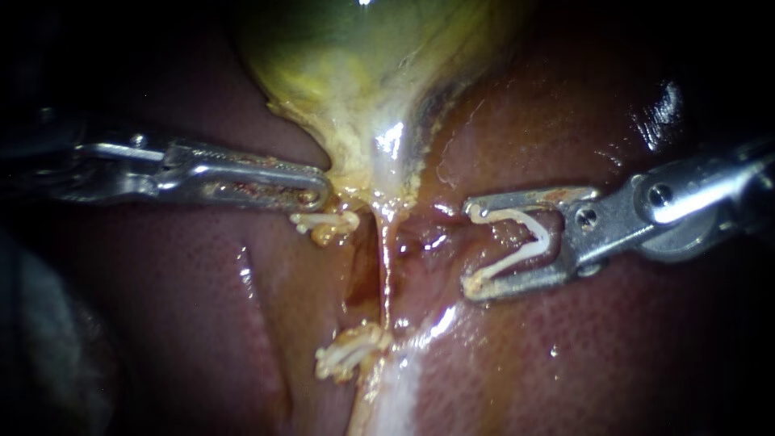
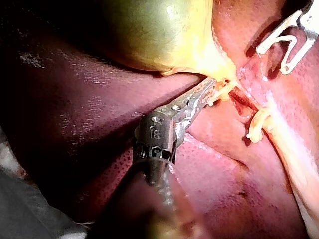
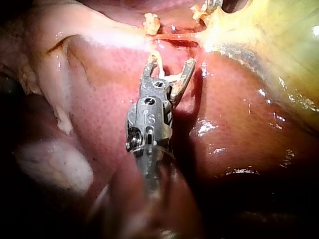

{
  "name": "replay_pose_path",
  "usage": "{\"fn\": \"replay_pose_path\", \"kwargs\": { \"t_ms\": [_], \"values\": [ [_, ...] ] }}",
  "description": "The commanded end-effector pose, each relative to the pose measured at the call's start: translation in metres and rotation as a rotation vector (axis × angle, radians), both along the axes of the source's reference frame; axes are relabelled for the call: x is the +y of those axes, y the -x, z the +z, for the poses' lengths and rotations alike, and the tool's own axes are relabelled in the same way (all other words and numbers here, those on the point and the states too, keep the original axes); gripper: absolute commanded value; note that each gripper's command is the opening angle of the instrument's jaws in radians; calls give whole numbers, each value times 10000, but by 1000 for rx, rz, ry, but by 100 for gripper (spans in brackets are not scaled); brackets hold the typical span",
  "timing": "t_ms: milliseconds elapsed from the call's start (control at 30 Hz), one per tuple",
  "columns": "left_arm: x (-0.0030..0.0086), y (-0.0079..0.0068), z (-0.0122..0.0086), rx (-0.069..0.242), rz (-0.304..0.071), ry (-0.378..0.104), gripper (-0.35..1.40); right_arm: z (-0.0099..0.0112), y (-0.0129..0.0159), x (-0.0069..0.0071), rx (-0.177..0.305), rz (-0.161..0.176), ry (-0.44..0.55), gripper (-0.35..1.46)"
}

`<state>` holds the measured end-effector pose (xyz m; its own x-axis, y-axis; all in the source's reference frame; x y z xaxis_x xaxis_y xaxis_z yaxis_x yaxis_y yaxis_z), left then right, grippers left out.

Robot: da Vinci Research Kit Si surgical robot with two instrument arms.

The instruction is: Clipping first clip right tube

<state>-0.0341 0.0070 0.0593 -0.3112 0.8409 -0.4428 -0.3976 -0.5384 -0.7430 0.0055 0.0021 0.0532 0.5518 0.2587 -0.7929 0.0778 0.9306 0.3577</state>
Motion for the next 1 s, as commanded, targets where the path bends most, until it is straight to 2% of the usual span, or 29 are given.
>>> {"fn": "replay_pose_path", "kwargs": {
  "t_ms": [33,167,367,500,600,833,1000],
  "values": [
    [1,-1,-2,-1,1,-1,-35,0,0,0,0,0,0,50],
    [8,-11,-14,-22,-7,-3,-35,0,0,0,0,0,0,50],
    [29,-44,-53,-42,-48,-3,-35,0,0,0,0,0,0,50],
    [36,-59,-73,-49,-66,-5,-35,0,0,0,0,0,0,50],
    [33,-60,-81,-50,-70,-6,-35,0,0,0,0,0,0,50],
    [25,-53,-90,-48,-79,-5,-35,-2,-3,-1,1,-1,6,50],
    [24,-52,-91,-47,-80,-5,-35,-6,-12,-5,-13,25,-47,50]
  ]
}}
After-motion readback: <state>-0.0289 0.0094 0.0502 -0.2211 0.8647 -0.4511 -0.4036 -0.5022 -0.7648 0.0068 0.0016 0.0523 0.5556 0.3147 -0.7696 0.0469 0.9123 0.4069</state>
